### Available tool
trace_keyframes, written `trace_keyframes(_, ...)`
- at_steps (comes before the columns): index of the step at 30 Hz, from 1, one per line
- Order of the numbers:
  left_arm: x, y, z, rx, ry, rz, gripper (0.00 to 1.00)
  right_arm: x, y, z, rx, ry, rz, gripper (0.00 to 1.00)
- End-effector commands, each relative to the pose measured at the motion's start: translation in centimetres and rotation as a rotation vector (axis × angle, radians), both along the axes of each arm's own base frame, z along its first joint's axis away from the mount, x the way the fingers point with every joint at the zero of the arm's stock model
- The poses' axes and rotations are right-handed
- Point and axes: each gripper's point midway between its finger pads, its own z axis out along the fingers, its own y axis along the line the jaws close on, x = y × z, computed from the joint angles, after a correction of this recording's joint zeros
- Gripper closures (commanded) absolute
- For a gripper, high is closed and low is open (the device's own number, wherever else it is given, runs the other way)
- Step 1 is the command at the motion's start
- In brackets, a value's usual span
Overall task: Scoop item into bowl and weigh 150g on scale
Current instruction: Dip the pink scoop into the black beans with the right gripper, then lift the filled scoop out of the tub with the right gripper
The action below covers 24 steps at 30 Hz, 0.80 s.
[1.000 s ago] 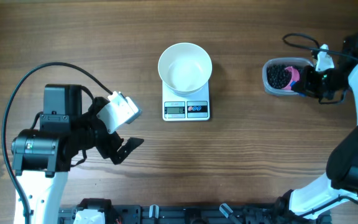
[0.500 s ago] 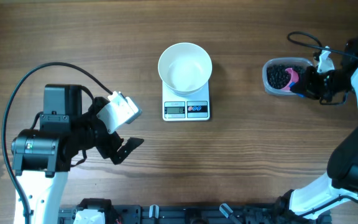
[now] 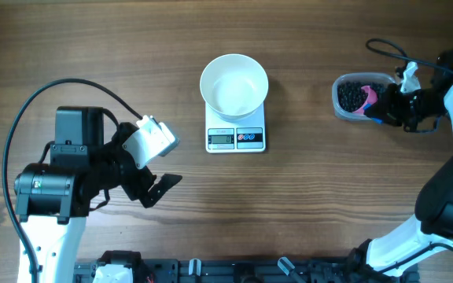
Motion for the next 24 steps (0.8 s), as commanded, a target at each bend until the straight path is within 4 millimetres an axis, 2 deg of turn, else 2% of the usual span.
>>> trace_keyframes(1, 0.2, -0.1, 0.7, 0.005, -0.034, -0.022, 0.00, -0.7, 1.2, -1.0, 0.076, 0.054, 0.004, 0.96)
trace_keyframes(5, 0.2, -0.1, 0.7, 0.005, -0.034, -0.022, 0.00, -0.6, 1.0, -0.4, 0.132, 0.026, -0.014, 0.96)
trace_keyframes(10, 0.2, -0.1, 0.7, 0.005, -0.034, -0.022, 0.00, -0.6, -0.6, -0.2, 0.151, 0.011, -0.066, 0.96)
trace_keyframes(24, 0.2, -0.1, 0.7, 0.005, -0.034, -0.022, 0.00, -0.5, -1.0, 0.1, 0.173, -0.006, -0.080, 0.96)
